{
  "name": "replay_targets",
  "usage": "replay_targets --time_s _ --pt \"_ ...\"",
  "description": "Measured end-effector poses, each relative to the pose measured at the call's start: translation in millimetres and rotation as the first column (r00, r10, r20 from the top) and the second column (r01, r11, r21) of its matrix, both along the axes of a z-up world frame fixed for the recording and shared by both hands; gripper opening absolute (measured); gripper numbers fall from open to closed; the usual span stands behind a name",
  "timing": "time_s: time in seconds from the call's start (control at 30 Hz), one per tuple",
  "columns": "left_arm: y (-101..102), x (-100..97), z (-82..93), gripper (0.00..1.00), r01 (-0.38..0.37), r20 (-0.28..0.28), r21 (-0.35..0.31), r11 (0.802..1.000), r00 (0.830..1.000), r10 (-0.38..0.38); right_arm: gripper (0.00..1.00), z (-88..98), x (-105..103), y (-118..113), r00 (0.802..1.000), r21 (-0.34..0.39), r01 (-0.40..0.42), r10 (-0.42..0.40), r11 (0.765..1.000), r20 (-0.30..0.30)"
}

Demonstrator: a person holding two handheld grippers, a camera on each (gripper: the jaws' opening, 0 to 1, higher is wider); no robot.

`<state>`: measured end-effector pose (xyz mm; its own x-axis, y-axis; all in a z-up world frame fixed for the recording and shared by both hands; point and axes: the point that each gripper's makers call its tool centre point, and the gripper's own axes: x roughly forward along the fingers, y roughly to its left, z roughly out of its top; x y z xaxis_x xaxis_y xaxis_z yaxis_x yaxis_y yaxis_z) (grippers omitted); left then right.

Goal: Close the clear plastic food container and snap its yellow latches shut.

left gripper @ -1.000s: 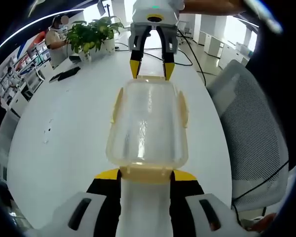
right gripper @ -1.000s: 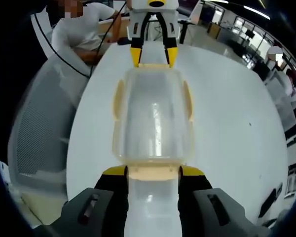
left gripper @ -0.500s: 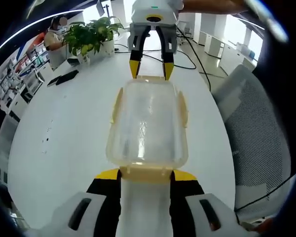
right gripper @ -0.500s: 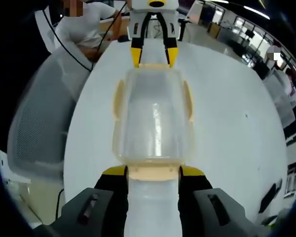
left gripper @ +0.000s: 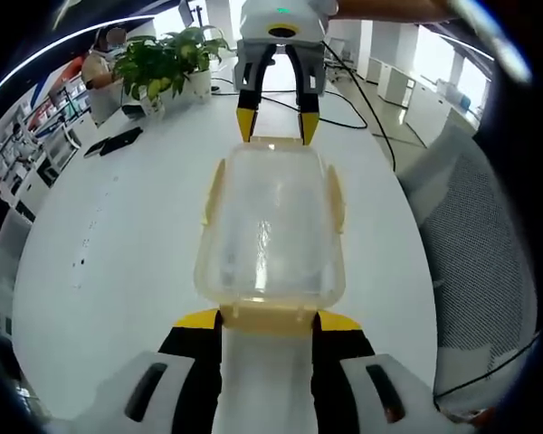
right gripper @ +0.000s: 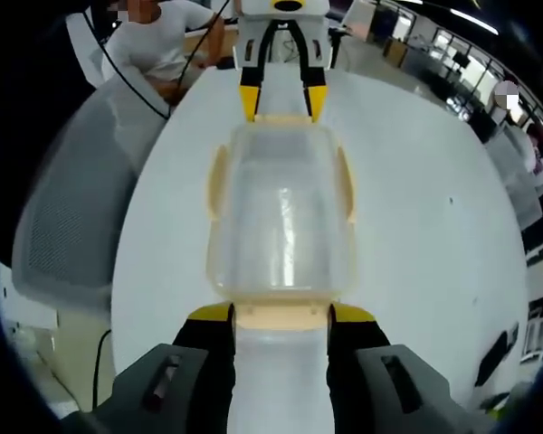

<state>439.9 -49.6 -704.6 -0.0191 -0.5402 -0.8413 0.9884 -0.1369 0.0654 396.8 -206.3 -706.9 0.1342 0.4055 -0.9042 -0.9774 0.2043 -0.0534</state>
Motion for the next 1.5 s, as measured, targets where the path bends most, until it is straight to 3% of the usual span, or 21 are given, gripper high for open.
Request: replay_targets --time_s 0.73,1.5 --pt "-23.7 -3.8 -14.9 0.32 0.002 -0.019 0.002 1.0 1.0 -0.002 0.36 -13.1 -3.8 -24.5 1.0 -0.013 0.003 -0.003 1.0 -0.012" --pt "-28.3 -7.2 -12.9 0.32 0.018 -0.035 0.003 1.0 0.999 -0.018 0.36 -14.4 -8.2 -28.3 0.999 -0.012 0.006 -0.007 1.0 -0.038"
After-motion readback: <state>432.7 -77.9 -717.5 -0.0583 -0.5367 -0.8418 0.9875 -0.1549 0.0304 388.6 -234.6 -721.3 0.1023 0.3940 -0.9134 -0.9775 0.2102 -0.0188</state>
